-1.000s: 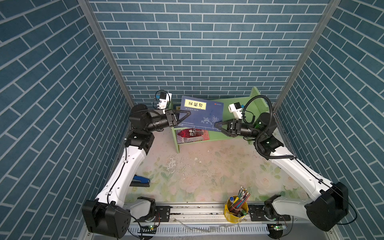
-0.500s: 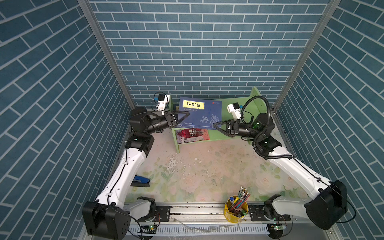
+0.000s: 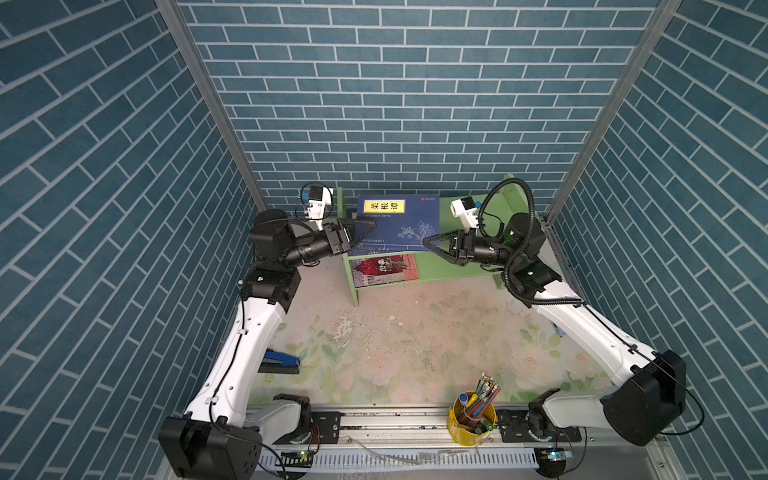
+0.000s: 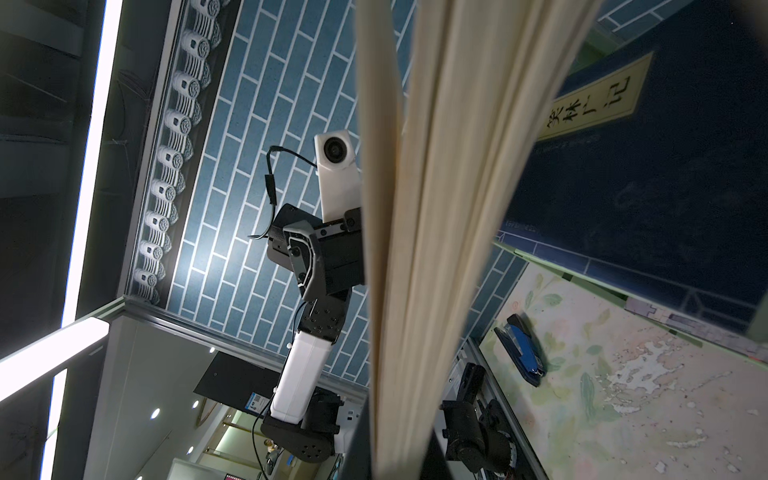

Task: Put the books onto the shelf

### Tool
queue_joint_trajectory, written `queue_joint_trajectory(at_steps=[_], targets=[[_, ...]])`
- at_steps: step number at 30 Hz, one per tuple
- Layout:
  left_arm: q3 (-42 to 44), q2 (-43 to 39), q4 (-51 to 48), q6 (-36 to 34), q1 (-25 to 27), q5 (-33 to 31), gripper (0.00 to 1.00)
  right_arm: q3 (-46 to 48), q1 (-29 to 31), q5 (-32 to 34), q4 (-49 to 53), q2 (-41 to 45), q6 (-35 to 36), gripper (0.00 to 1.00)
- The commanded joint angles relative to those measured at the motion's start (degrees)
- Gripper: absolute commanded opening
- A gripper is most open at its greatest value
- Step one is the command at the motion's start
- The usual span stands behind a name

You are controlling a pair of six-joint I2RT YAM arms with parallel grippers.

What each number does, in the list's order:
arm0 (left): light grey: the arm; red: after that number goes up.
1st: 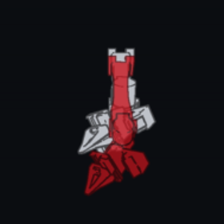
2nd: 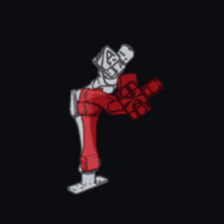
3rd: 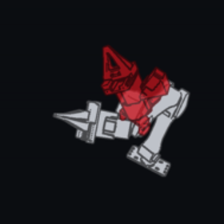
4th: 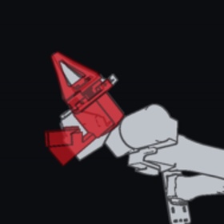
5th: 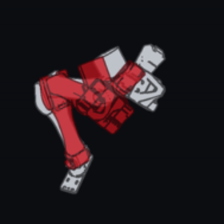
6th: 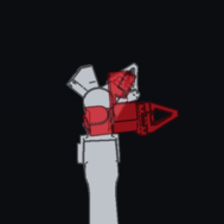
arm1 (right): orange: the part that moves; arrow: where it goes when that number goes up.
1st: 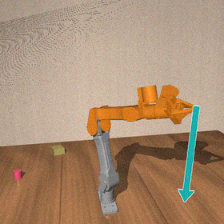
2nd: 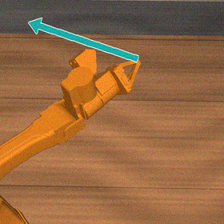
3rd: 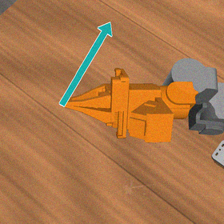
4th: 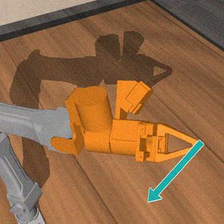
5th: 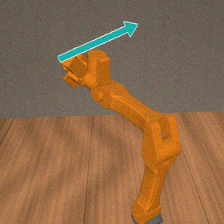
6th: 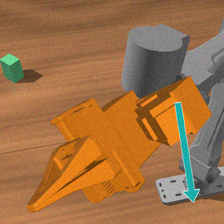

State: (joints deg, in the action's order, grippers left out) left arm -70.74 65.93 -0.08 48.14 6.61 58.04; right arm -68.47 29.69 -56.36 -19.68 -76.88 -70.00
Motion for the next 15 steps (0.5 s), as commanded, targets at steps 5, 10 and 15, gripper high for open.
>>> queue_joint_trajectory(at_steps=[5,10,15], targets=[[-6.4,-2.3,-14.2,-12.1,-5.8,-3.1,0.96,-4.6,-4.5,-3.6,4.5,-0.1,3.8,0.00],[-9.5,-2.0,-15.2,-13.9,-6.3,-1.6,0.96,-8.6,-5.2,-5.0,12.7,-2.6,7.3,0.00],[-10.6,-1.6,-12.4,-12.6,-6.3,-0.3,0.96,-11.1,-5.2,-5.0,15.9,-5.2,8.0,0.00]])
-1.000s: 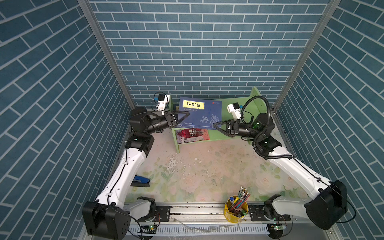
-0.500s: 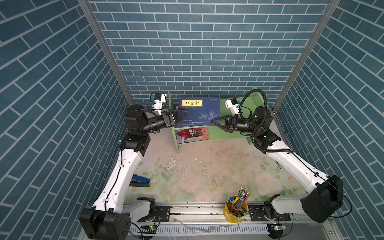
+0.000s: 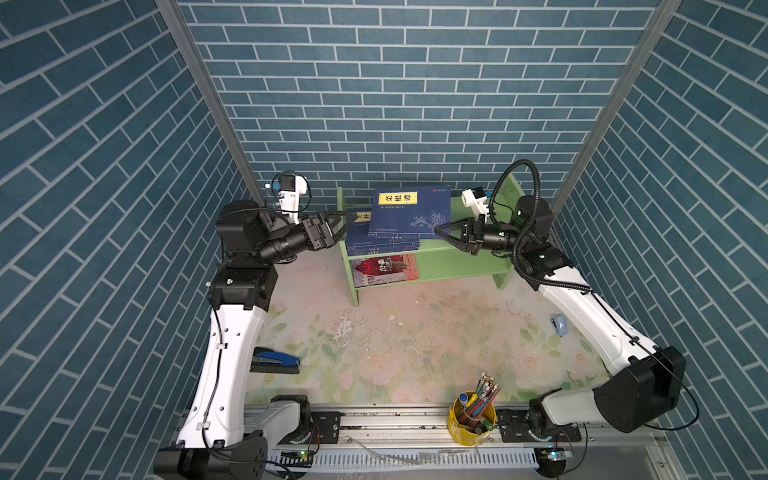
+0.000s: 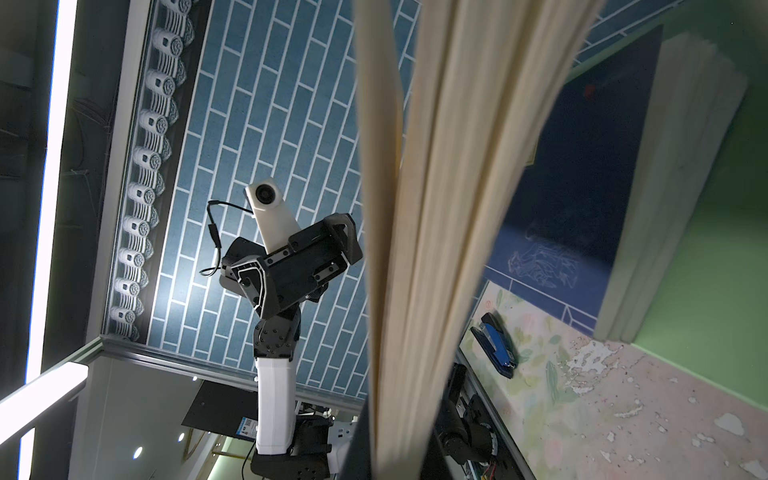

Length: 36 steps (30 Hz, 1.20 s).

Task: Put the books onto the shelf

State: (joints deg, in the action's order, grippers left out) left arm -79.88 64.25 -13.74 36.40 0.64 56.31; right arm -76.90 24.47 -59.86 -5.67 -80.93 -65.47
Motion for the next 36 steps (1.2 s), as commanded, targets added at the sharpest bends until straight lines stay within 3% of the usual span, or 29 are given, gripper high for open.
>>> queue_joint_trajectory(at_steps=[1,13,31,36], targets=[[-1.4,0.1,1.7,-0.4,-0.3,1.5,0.96,-3.2,0.0,-1.1,3.3,-1.7,4.1,0.00],[-0.4,1.0,6.4,2.4,-0.3,2.0,0.97,-10.1,3.2,1.3,10.2,-8.2,7.6,0.00],[2.6,2.1,14.4,8.3,-0.2,2.1,0.98,-16.0,3.7,2.9,15.0,-14.9,8.3,0.00],[3.2,2.0,14.9,8.5,-0.2,2.5,0.98,-17.4,3.8,2.1,19.9,-15.6,11.2,0.00]])
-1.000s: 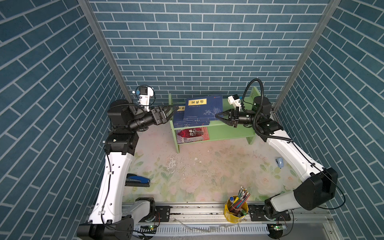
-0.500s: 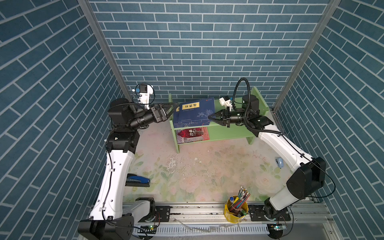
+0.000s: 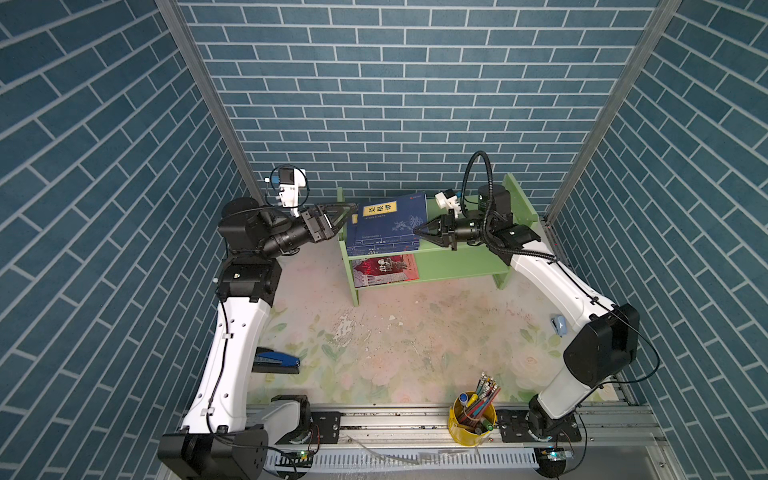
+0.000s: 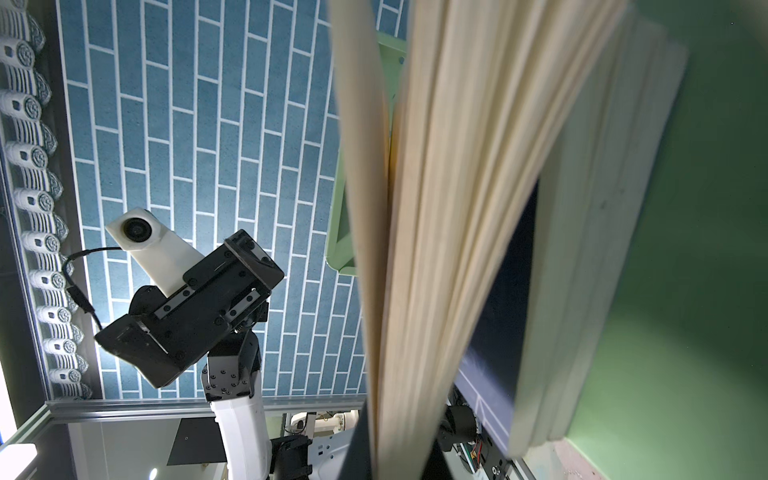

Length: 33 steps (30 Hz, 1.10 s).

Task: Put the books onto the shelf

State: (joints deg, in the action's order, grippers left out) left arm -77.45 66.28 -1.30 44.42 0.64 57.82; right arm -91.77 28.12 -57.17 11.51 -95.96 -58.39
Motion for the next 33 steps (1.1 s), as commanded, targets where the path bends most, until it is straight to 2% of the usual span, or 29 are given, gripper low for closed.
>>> queue_joint_trajectory(at_steps=[1,17,22,33], targets=[[0.9,-0.1,2.5,0.5,-0.2,1.1,0.98,-2.8,0.2,-0.7,3.8,-0.7,4.9,0.00],[1.9,-0.5,2.7,0.5,-0.2,1.0,0.98,-2.4,-0.2,-0.4,6.8,-1.4,7.1,0.00],[2.1,-0.6,2.7,0.5,-0.2,0.9,0.98,-2.2,-0.7,0.4,7.9,-1.3,7.5,0.14],[2.8,-1.0,3.0,0.8,-0.2,0.7,0.99,-4.1,-1.2,4.3,15.4,-1.9,12.1,0.33]])
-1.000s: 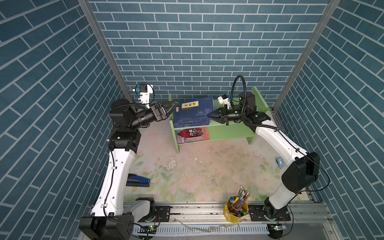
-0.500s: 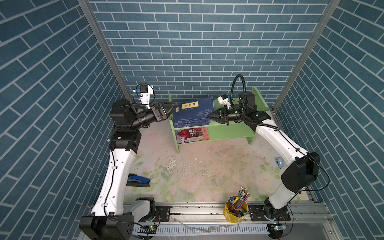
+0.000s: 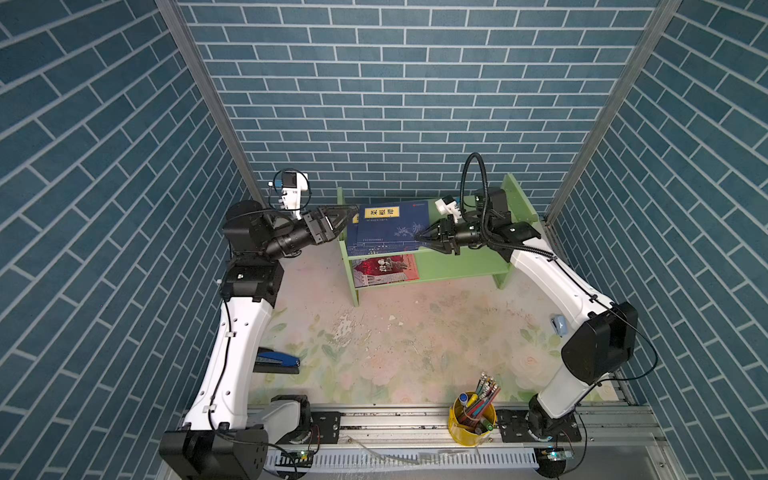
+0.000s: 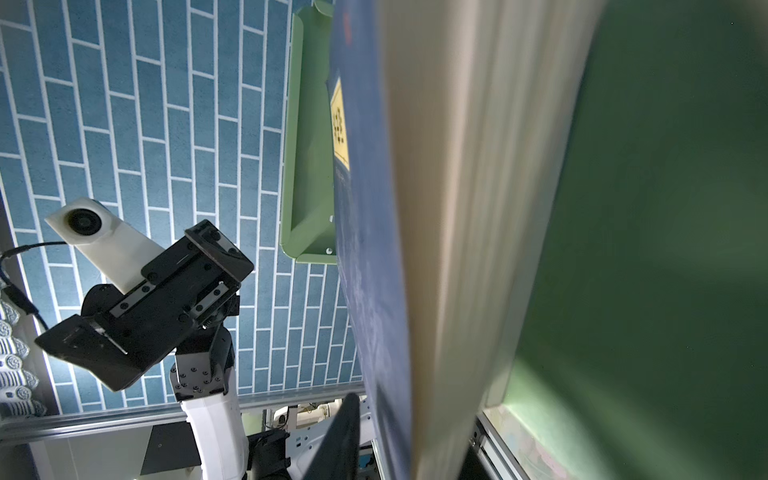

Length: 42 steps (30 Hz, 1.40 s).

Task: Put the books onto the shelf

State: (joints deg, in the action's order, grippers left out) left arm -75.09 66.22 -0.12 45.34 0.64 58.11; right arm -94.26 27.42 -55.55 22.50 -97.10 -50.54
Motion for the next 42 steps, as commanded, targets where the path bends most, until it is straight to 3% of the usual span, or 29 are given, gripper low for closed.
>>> queue_joint_trajectory(at_steps=[1,17,22,31,42], targets=[[0.5,-1.0,1.8,-0.1,-0.2,0.4,0.99,-2.0,-0.4,3.1,5.2,-1.0,4.7,0.33],[0.9,-1.3,1.9,0.1,-0.1,0.3,0.99,-8.2,-1.1,12.3,15.4,-2.0,11.8,0.39],[1.1,-1.3,1.7,0.1,0.0,0.3,0.99,-9.2,-1.1,12.0,14.5,-2.4,11.8,0.39],[1.4,-1.5,1.7,0.2,0.0,0.1,0.99,-11.1,-1.1,10.1,13.7,-3.9,11.3,0.31],[1.4,-1.5,1.5,0.2,0.2,0.1,0.99,-13.1,-1.0,10.0,14.2,-5.6,11.3,0.14]])
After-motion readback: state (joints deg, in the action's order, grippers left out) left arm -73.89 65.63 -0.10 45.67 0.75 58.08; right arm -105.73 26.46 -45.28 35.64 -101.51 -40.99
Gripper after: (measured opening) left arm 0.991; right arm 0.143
